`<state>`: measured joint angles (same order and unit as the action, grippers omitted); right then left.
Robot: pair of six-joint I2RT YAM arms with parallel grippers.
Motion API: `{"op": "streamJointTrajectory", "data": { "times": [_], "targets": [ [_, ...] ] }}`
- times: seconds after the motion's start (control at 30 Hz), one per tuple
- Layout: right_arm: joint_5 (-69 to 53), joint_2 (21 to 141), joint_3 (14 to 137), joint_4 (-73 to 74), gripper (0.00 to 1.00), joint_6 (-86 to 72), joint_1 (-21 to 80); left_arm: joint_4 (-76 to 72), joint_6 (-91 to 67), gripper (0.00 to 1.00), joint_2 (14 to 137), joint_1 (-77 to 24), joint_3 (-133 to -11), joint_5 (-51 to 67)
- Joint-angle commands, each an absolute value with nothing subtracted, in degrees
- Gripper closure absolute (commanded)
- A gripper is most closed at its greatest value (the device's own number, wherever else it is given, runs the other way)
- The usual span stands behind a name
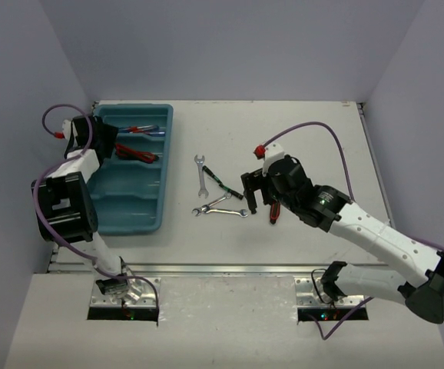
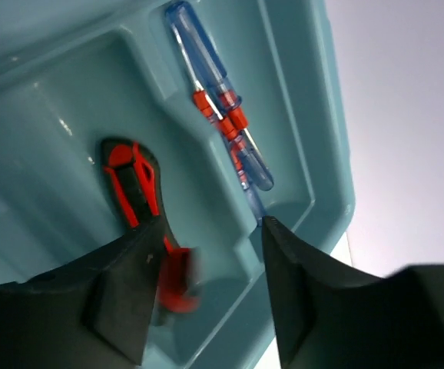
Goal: Sort the tools into containers
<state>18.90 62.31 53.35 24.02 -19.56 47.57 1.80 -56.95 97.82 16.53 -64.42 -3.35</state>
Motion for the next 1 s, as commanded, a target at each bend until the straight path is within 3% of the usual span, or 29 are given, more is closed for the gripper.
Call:
{"op": "streamJointTrajectory", "data": {
  "times": [0.0,0.07,0.47,0.63,0.77,0.97],
  "targets": [
    [17.37,66.46,56.89,29.11,0.01,-23.18,41.79,-0.78,-58.01,0.24,94.99,16.56,-65.39,-0.37],
    [16.79,67.00,56.67,29.18,0.01,-24.04,39.60,-0.34,-58.31,0.01,91.69,16.53,-64.46,0.98],
    [16.19,77.44,54.65,32.26,0.01,-24.92,24.42,10.88,-42.46,0.00,59.81,16.52,-55.68,18.33],
    [8.77,81.75,53.71,29.38,0.19,-29.03,22.12,14.66,-34.28,0.00,45.20,16.44,-47.58,22.64],
    [10.49,87.08,52.65,25.17,0.33,-33.43,22.76,17.54,-29.25,0.00,39.61,16.35,-44.16,23.88],
    [10.99,94.99,51.78,21.53,0.41,-36.36,23.64,17.93,-24.62,0.00,40.20,16.09,-39.39,23.47]
  ]
}}
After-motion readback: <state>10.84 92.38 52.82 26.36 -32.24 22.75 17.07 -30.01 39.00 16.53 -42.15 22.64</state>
